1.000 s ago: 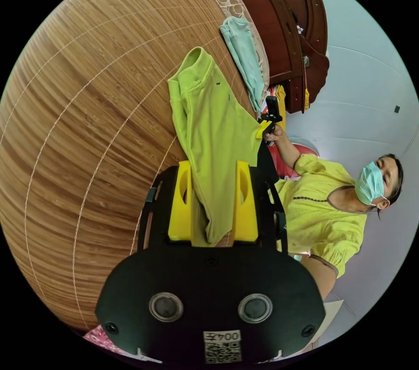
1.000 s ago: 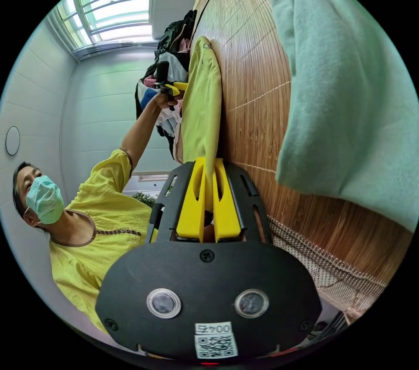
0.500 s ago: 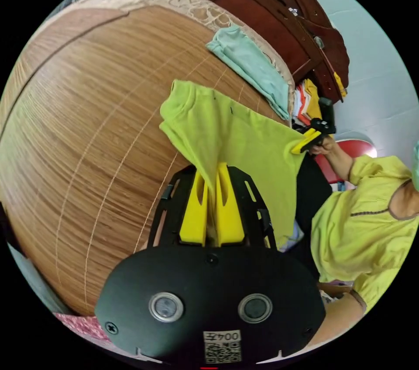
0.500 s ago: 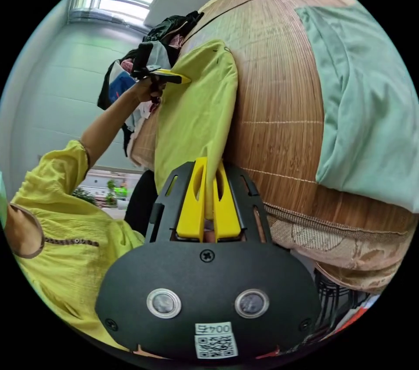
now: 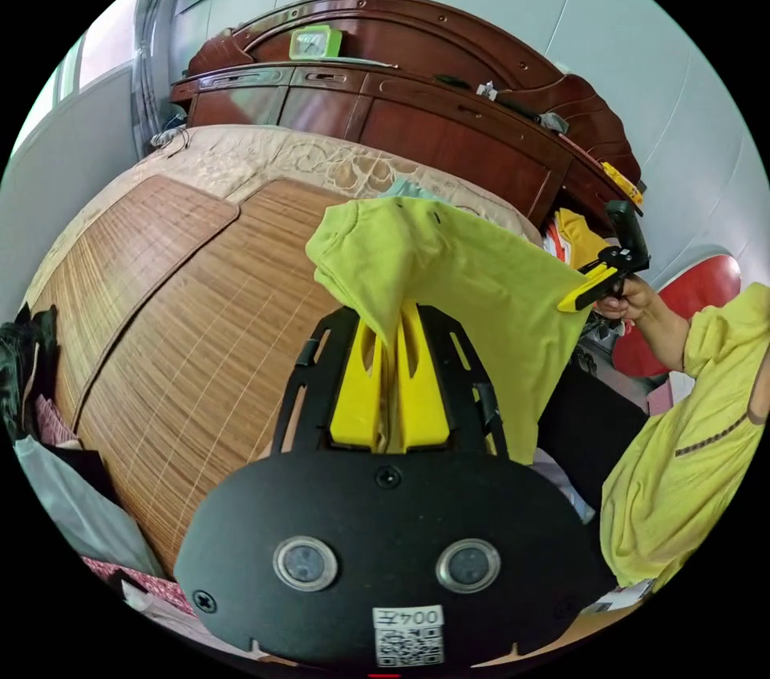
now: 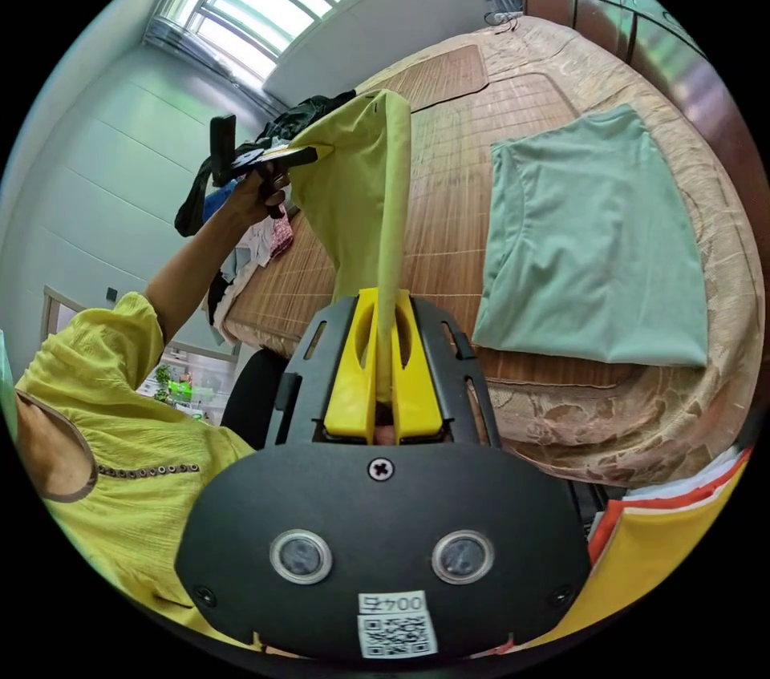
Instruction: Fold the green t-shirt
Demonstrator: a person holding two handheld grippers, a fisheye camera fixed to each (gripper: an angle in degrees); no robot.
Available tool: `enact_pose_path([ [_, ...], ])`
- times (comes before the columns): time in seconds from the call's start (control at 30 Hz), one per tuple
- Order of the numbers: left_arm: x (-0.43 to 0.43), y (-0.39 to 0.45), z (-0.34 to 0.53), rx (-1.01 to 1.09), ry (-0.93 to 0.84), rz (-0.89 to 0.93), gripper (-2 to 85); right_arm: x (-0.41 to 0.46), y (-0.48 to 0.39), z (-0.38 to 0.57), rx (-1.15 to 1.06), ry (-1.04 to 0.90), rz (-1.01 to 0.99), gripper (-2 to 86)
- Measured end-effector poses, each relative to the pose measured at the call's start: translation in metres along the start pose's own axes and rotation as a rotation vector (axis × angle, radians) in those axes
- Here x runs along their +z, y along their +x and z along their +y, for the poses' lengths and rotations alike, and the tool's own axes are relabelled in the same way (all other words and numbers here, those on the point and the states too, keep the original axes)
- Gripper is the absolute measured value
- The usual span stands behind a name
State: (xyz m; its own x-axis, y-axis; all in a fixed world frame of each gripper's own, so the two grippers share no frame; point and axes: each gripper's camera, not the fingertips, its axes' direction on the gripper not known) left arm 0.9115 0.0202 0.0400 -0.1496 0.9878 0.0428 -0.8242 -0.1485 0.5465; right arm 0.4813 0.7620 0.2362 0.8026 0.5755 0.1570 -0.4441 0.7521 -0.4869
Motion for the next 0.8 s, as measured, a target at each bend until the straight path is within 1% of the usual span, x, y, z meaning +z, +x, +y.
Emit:
enact_pose_path([
  [0.27,0.046,0.062,-0.100,0.086,-0.075,0.002,4.2,-0.081,0.037,0.009,0.083,0.070,-0.022,0.4],
  [0.37,0.062,0.083,-0.125,0.113,-0.082,-0.024,4.1,-0.105,0.051,0.010,0.101,0.092,-0.018,0.4],
  [0.53,0.081,0.105,-0.160,0.115,-0.077,0.003,4.0,-0.146,0.067,0.005,0.107,0.121,0.022,0.4],
  [0.8,0.144,0.136,-0.218,0.161,-0.154,-0.021,4.1,-0.171,0.117,-0.005,0.177,0.156,0.072,0.4],
])
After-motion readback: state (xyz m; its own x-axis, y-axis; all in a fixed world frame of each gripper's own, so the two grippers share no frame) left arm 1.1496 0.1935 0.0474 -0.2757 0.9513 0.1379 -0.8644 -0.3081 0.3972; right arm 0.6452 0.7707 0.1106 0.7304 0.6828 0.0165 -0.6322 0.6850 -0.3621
